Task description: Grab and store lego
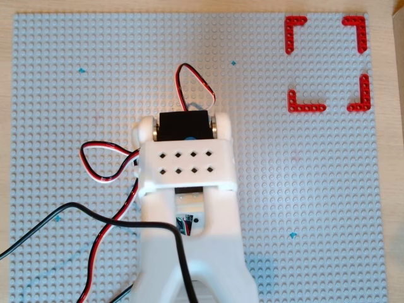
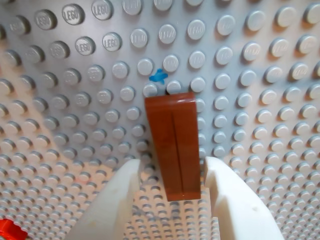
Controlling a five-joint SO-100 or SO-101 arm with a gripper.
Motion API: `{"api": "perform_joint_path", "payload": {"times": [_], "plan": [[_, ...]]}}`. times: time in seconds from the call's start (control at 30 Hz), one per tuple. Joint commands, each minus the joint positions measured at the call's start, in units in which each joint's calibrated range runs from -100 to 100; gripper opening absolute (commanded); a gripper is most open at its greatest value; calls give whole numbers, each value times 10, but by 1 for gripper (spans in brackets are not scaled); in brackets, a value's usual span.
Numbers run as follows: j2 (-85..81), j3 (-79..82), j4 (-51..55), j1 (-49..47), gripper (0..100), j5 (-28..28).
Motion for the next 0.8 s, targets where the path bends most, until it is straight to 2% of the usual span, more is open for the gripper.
{"api": "perform_joint_path", "payload": {"times": [0.0,0.77], "plan": [[-6,-28,8,4,14,-1],[2,-33,22,-2,14,-3]]}}
